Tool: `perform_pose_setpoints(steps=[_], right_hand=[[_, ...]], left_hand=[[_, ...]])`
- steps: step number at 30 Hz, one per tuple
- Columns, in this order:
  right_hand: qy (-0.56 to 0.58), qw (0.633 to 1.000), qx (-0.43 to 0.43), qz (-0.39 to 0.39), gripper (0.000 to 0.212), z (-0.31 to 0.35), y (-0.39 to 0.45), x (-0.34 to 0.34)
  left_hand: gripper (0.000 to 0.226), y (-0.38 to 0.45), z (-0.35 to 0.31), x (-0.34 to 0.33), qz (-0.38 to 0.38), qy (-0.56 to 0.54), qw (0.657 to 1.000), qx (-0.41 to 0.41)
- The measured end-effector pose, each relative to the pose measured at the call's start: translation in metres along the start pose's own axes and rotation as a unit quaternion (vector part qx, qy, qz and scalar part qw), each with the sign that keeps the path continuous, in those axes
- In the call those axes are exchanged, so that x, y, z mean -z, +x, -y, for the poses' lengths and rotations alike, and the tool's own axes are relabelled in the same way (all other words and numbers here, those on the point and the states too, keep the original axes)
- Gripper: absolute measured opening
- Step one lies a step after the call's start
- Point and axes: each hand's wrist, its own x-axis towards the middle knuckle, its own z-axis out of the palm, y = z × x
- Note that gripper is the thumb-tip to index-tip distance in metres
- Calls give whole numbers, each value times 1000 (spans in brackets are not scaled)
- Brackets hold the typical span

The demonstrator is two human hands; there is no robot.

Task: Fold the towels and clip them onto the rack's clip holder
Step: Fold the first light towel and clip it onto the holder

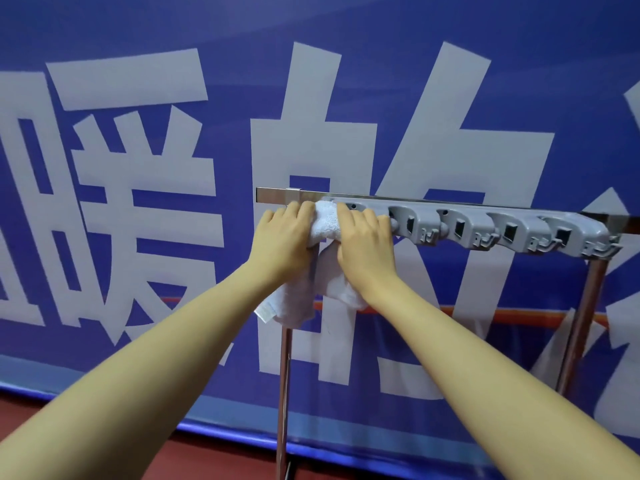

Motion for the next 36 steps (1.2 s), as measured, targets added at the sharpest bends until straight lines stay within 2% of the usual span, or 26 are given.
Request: perform_pose_setpoints(steps=[2,4,8,12,15,17,20,24,28,31,34,36], right_hand=[[-6,1000,5,-2,53,-2,-3,2],[-4,1000,12,11,51,-3,-9,1],[-2,993,9,120,74,-1,-22,4],[62,979,-11,192,74,-2,-30,8],[99,975,-44,196,76,0,-28,9],[136,974,-65,168,75,2,-25,9],[188,972,-44,134,69,3,-17,9],[216,970,-18,113,66,1,-7,11],[226,966,-17,122,66,1,-10,11],[225,965,-24,131,71,5,-21,9],[224,959,-51,164,75,10,-29,11],[220,956,-63,186,72,11,-33,15]], left_hand=[[39,-13,1,-3,47,-7,998,31],[33,-19,2,-1,35,-14,999,32],[43,-4,4,9,8,0,1000,9],[44,11,3,21,47,11,998,-31],[53,10,-6,23,118,0,993,-14],[61,7,-9,20,139,14,990,0],[66,2,-8,16,139,18,990,20],[62,-5,-3,9,120,19,992,38],[58,-10,-4,8,89,-4,995,33],[63,-17,-10,10,102,-25,994,38],[65,-29,-18,12,114,-77,988,70],[59,-34,-23,16,110,-105,984,92]])
